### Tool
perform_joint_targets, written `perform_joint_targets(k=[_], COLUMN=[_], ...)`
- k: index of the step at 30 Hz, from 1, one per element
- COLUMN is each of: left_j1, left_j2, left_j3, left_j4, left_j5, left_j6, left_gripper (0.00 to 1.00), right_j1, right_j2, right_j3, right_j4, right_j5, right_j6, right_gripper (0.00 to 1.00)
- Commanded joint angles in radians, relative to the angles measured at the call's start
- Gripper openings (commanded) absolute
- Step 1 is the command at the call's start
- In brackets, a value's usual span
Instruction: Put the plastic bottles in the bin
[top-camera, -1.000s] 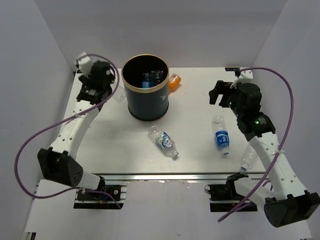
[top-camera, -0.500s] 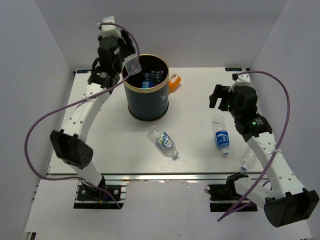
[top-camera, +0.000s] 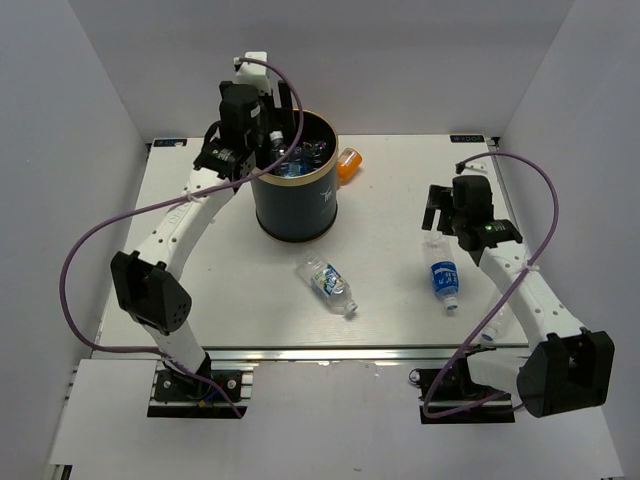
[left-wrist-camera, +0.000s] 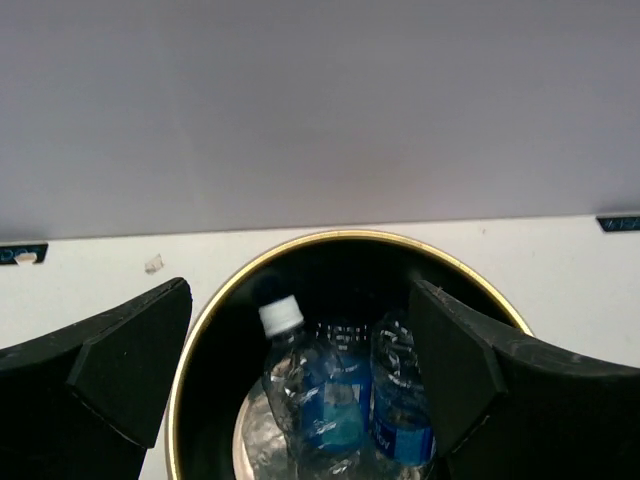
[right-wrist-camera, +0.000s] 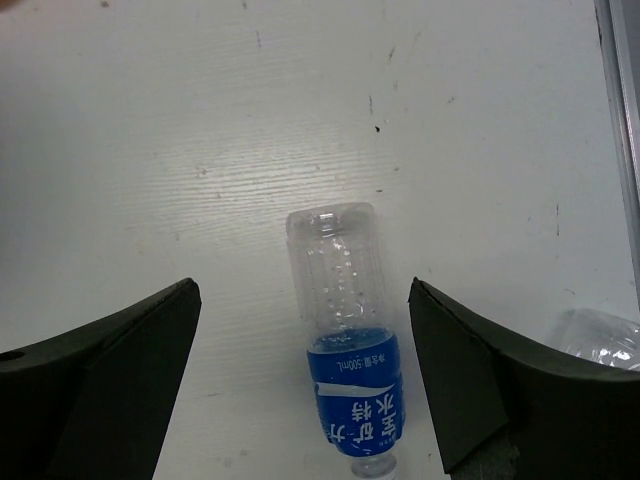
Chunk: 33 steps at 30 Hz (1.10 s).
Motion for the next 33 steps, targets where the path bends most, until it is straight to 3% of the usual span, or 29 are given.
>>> perform_joint_targets(k=[1,6,9,14,18,22,26,28,29,33], left_j1=[-0.001,-0.001,0.001,0.054,0.12,0.122,0.123,0.123,0.123,0.122], left_j2=[-0.084,-0.111,-0.178,-0.365,-0.467,-0.56,-0.625,-0.654,-0.666,-0.734], left_j3=[0.085,0.145,0.068,-0.224,-0.436,-0.607,-0.658,-0.67,-0.678,-0.759], left_j4=[-0.013,-0.105,-0.156,-0.205,-0.262,-0.249,-0.289,-0.326,-0.338,-0.349], left_j5=[-0.014,-0.145,-0.27,-0.33,-0.266,-0.223,-0.266,-0.263,-0.257,-0.255], left_j6=[0.008,-0.024,-0.074,-0.228,-0.409,-0.496,-0.542,-0.569,-0.588,-0.621], left_gripper=[0.98,0.98,0.98,0.98,0.98,0.98,0.98,0.98,0.98,0.98], right_j1=[-0.022,-0.057,-0.066,-0.066,-0.068,-0.068,-0.065,-0.066,-0.065,-0.051], right_j2=[0.019,0.08,0.132,0.2,0.21,0.269,0.312,0.293,0.274,0.253], right_j3=[0.001,-0.018,-0.027,-0.041,-0.113,-0.117,-0.059,-0.016,0.042,0.267], right_j4=[-0.019,-0.017,-0.017,-0.042,-0.01,0.035,0.064,0.11,0.127,0.154], right_j5=[0.019,-0.03,-0.055,-0.082,-0.062,-0.073,-0.058,-0.076,-0.113,-0.344], right_j6=[0.021,0.033,0.041,0.063,0.081,0.107,0.101,0.075,0.048,-0.017], right_gripper=[0.89,0.89,0.89,0.89,0.89,0.86,0.73,0.57,0.39,0.26])
